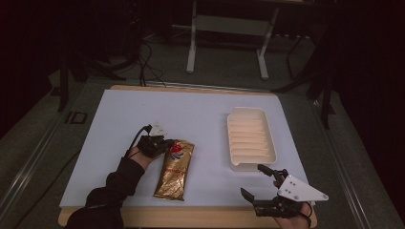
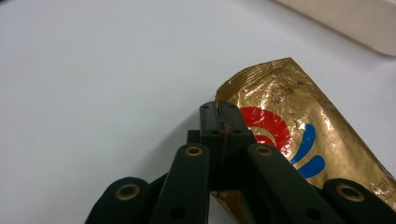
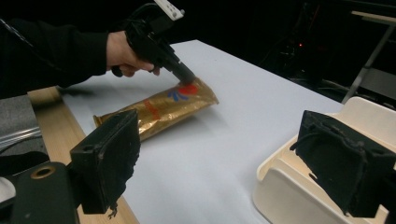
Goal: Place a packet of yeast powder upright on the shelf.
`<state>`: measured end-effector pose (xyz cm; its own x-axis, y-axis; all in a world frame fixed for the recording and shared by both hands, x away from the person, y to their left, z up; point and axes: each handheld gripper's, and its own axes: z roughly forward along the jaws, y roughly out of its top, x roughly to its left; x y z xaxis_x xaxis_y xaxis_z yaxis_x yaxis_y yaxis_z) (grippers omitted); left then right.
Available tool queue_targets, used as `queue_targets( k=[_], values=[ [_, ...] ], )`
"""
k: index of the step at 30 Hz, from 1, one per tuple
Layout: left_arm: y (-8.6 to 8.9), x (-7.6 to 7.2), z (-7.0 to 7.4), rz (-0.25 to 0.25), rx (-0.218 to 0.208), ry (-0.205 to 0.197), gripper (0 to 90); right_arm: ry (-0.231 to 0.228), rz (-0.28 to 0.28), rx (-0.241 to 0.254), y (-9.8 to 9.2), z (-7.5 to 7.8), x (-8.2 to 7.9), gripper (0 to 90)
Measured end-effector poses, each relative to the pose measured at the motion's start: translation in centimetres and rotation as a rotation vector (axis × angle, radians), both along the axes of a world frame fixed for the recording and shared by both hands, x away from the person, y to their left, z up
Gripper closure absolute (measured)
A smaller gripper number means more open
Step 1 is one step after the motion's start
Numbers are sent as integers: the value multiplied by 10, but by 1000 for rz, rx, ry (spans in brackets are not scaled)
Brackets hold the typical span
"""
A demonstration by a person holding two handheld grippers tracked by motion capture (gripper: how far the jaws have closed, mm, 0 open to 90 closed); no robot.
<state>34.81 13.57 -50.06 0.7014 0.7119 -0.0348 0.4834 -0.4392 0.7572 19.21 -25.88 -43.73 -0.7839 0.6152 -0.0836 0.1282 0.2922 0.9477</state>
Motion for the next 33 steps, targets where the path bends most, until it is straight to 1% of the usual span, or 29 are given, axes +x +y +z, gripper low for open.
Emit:
queue_targets(
  k=[5,10,14,16,18,21,22,23,24,25,26,27,29,30,31,32,33],
  values=[
    [5,-8,14,-11,-15,-19,900,0,-2,2,0,0,0,135],
    [8,-19,29,-27,-31,-43,900,7,-4,4,0,0,1,135],
    [8,-30,42,-46,-38,-67,900,3,-5,2,0,1,0,135],
    [7,-34,47,-52,-50,-72,900,7,-4,1,0,1,0,133],
    [6,-40,53,-62,-42,-81,900,4,-2,-6,1,1,0,131],
    [4,-47,61,-78,-41,-97,900,0,0,-5,2,1,0,127],
    [4,-47,61,-78,-41,-97,900,0,0,-5,2,1,0,127],
    [3,-52,66,-93,-44,-103,900,10,-2,12,1,1,0,121],
    [2,-55,68,-94,-40,-111,900,10,-5,14,1,1,0,114],
    [2,-55,68,-94,-40,-111,900,10,-5,14,1,1,0,114],
    [2,-61,72,-107,-52,-115,900,-1,-11,26,-1,2,0,111],
    [2,-61,72,-107,-52,-115,900,-4,-11,23,-1,3,0,109],
    [1,-70,79,-128,-56,-132,900,-5,-12,24,-1,4,1,107],
    [1,-74,82,-135,-59,-137,900,6,-8,25,-1,4,1,107],
    [1,-74,82,-135,-59,-137,900,6,-8,25,-1,4,1,107],
    [1,-74,82,-135,-59,-137,900,22,0,36,-1,5,1,107],
    [-1,-81,86,-157,-67,-149,900,22,0,36,-1,5,1,107]
  ],
)
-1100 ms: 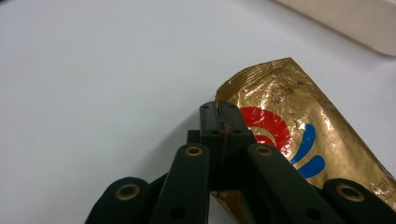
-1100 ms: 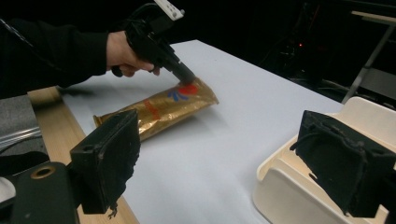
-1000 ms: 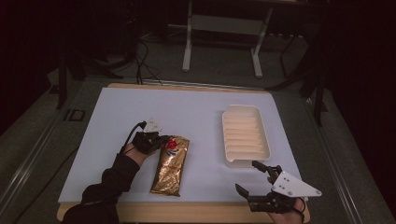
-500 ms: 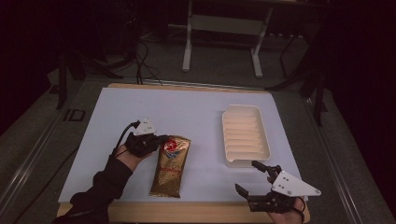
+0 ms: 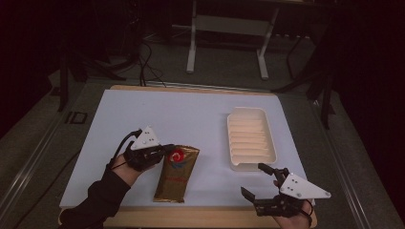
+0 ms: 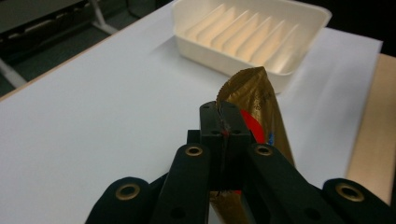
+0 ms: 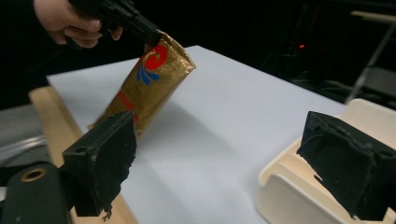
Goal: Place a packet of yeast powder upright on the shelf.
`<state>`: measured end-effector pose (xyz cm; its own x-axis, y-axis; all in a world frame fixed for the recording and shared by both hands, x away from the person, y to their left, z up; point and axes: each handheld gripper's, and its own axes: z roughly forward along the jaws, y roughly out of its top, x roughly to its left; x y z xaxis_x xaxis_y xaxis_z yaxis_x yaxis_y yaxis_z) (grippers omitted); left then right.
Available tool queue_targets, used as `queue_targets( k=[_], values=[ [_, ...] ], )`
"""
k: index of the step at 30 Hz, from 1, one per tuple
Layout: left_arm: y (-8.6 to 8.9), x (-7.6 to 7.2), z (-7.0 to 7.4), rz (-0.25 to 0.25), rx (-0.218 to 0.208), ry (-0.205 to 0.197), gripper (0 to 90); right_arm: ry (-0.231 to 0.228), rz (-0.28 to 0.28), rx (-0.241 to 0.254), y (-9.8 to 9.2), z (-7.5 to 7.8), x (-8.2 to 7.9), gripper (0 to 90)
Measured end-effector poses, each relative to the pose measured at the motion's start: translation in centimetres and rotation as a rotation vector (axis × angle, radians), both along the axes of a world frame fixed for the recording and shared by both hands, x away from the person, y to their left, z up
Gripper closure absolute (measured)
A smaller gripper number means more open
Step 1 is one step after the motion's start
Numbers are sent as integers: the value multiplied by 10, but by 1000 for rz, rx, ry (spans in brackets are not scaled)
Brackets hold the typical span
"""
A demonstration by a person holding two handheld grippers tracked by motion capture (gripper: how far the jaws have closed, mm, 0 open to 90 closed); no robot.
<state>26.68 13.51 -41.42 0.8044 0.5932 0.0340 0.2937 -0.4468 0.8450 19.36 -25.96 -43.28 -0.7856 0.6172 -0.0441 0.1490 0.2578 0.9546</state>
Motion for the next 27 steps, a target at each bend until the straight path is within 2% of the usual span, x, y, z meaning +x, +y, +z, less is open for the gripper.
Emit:
queue_targets(
  k=[5,9,15,23,27],
  values=[
    [-4,-11,4,-38,-18,-23,900,0,15,-27,5,2,0,115],
    [-6,-16,10,-60,-40,-36,900,28,33,-24,6,5,0,132],
    [-9,-19,22,-98,-69,-80,900,4,43,-41,7,13,3,134],
    [-17,-19,35,-118,-62,-122,900,-9,37,-19,4,26,18,138],
    [-21,-21,39,-159,-82,-134,900,-2,56,-12,8,31,23,140]
  ],
)
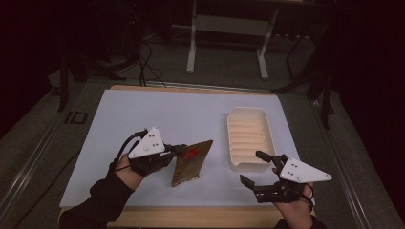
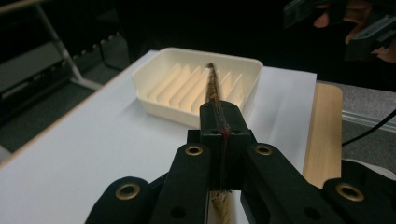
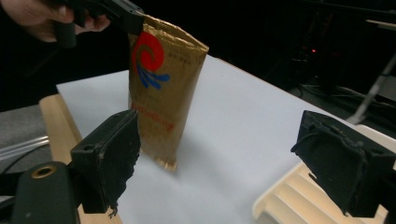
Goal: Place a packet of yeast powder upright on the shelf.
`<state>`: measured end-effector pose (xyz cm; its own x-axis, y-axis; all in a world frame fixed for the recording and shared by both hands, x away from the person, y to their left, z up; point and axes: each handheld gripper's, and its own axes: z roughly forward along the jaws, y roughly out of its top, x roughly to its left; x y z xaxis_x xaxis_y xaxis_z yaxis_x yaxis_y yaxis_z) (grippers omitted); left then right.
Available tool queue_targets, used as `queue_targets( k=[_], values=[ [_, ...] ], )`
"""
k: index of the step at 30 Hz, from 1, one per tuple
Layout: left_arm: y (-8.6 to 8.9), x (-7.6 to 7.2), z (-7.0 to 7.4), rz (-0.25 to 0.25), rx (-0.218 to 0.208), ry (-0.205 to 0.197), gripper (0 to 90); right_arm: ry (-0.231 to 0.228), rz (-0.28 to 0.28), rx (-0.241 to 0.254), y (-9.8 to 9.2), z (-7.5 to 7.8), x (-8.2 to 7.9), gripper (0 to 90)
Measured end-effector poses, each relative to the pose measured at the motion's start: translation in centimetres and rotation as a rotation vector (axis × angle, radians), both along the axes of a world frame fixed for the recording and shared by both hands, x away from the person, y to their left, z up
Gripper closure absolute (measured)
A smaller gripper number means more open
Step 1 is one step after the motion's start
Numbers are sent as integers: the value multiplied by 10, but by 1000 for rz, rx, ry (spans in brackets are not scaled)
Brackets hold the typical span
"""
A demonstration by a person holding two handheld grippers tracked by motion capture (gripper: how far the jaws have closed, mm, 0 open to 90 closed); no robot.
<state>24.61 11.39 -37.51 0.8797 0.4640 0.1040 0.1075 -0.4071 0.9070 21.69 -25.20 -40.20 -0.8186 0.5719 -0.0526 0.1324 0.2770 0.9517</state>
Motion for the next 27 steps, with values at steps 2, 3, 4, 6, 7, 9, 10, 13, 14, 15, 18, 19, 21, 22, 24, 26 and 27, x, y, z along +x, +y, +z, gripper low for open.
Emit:
queue_targets(
  k=[2,3,4,6,7,9,10,13,14,15,18,19,21,22,24,26,27],
  values=[
    [-2,-1,2,-17,-7,-10,900,1,14,-3,3,3,2,145],
    [-4,-1,2,-32,-10,-11,900,3,19,6,5,4,4,152],
    [-5,-2,3,-35,-16,-18,900,6,31,7,6,5,5,169],
    [-8,-2,5,-66,-24,-20,900,-2,41,0,10,7,8,169],
    [-9,-3,6,-68,-26,-27,900,1,47,2,13,8,9,169],
    [-11,-3,8,-94,-30,-35,900,5,58,0,17,10,11,169],
    [-13,-4,9,-93,-32,-40,900,2,71,0,22,12,14,187],
    [-16,-3,12,-103,-36,-39,900,8,86,3,26,14,17,187],
    [-17,-3,13,-107,-36,-41,900,11,89,1,28,14,18,207],
    [-18,-3,14,-106,-37,-43,900,18,97,-4,29,15,20,218],
    [-20,-3,15,-118,-47,-43,900,33,114,-15,34,15,25,259],
    [-21,-3,16,-120,-50,-40,900,41,122,-14,36,14,27,303],
    [-22,-4,16,-119,-54,-43,900,59,154,-21,40,13,30,340],
    [-22,-3,16,-126,-58,-36,900,59,154,-21,40,13,30,340],
    [-24,-4,16,-131,-58,-39,900,58,171,-22,44,12,30,371],
    [-26,-5,16,-134,-62,-41,900,69,204,-39,50,11,31,449],
    [-27,-5,16,-136,-66,-38,900,69,204,-39,50,11,31,449]
  ],
)
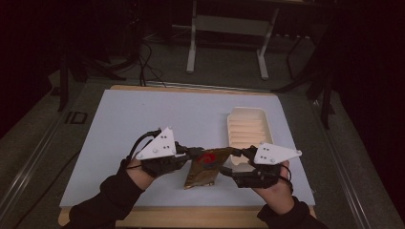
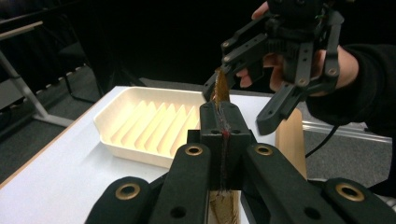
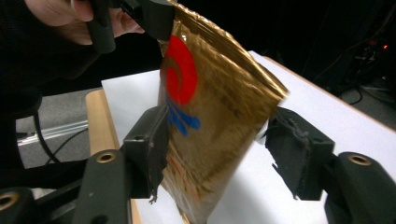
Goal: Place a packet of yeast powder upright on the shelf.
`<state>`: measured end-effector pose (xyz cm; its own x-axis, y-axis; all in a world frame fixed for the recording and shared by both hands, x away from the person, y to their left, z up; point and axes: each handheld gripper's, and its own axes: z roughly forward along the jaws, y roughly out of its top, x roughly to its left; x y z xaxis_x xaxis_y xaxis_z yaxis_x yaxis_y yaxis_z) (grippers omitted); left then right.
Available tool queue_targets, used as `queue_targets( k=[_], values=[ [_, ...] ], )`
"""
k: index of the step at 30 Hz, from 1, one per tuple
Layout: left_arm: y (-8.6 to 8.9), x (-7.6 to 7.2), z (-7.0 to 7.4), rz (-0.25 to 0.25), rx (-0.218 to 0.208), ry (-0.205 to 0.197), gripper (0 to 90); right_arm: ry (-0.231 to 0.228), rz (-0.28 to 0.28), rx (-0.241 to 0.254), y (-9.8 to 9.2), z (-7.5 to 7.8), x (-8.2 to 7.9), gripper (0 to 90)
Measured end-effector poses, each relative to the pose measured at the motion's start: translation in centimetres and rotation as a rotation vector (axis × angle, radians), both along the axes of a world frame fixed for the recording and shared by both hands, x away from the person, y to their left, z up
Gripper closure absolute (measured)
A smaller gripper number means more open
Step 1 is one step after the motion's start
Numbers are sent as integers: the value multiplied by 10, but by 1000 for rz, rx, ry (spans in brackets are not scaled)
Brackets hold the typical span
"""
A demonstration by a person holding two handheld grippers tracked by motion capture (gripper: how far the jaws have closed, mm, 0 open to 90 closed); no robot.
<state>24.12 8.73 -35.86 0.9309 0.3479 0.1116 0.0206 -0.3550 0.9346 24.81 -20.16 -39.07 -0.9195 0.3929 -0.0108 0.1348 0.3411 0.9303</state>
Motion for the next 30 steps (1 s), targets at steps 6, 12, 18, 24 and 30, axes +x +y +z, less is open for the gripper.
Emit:
queue_targets(
  k=[6,12,18,24,30],
  values=[
    [-2,0,1,0,-21,5,900,58,55,-14,3,-4,8,532],
    [-6,-1,2,-3,-24,-1,900,70,72,-35,8,-8,11,531],
    [-6,-1,0,-5,-25,11,900,63,106,-71,12,-7,11,704],
    [-4,1,0,-6,-21,28,900,78,160,-100,15,-4,12,759],
    [1,4,1,3,-49,29,794,87,179,-87,12,-1,16,770]
  ],
)
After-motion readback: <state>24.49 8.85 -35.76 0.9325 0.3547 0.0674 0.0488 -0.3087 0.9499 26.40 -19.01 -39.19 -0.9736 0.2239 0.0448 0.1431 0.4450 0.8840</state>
